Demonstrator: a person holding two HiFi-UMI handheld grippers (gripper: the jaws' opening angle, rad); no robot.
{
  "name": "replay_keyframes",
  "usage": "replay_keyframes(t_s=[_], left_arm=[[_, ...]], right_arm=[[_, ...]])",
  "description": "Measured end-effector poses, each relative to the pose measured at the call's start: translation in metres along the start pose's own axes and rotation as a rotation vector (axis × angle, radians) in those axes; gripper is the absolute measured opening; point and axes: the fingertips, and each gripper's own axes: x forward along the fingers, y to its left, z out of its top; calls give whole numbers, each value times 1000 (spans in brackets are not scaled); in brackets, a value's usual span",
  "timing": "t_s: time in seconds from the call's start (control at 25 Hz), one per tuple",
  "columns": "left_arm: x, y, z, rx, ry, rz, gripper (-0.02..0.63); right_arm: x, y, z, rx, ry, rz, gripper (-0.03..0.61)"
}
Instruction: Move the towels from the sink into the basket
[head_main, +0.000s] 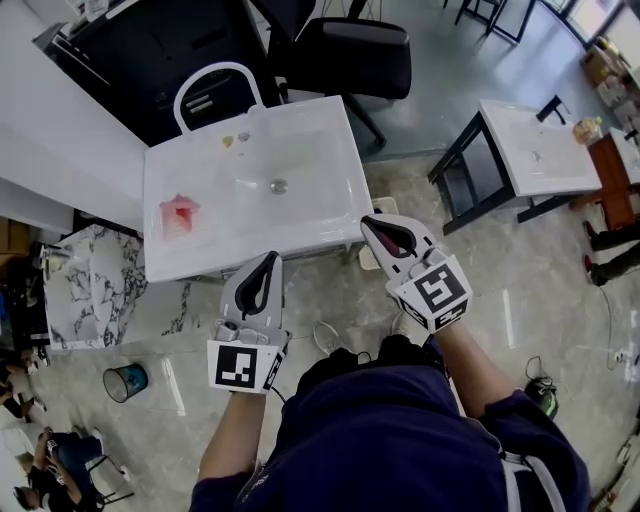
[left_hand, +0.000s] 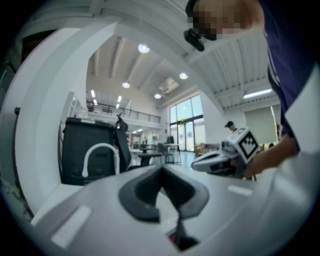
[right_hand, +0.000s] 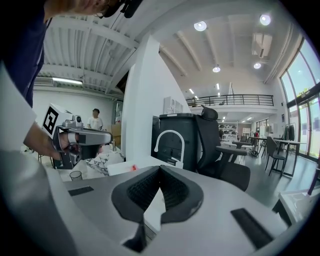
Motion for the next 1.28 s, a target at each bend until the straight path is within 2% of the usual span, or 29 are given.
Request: replay_keyframes(t_s=[0.44,0.88,1.28], left_arm=[[-24,45,-3,-21,8,78,3],[11,71,-8,-7,47,159,3],[43,77,-9,-1,68,238,3]], right_arm=[[46,37,18,-23,3,95,8],[91,17,20,-14,-18,211,8],[118,-4,21,-32,-25,322,8]])
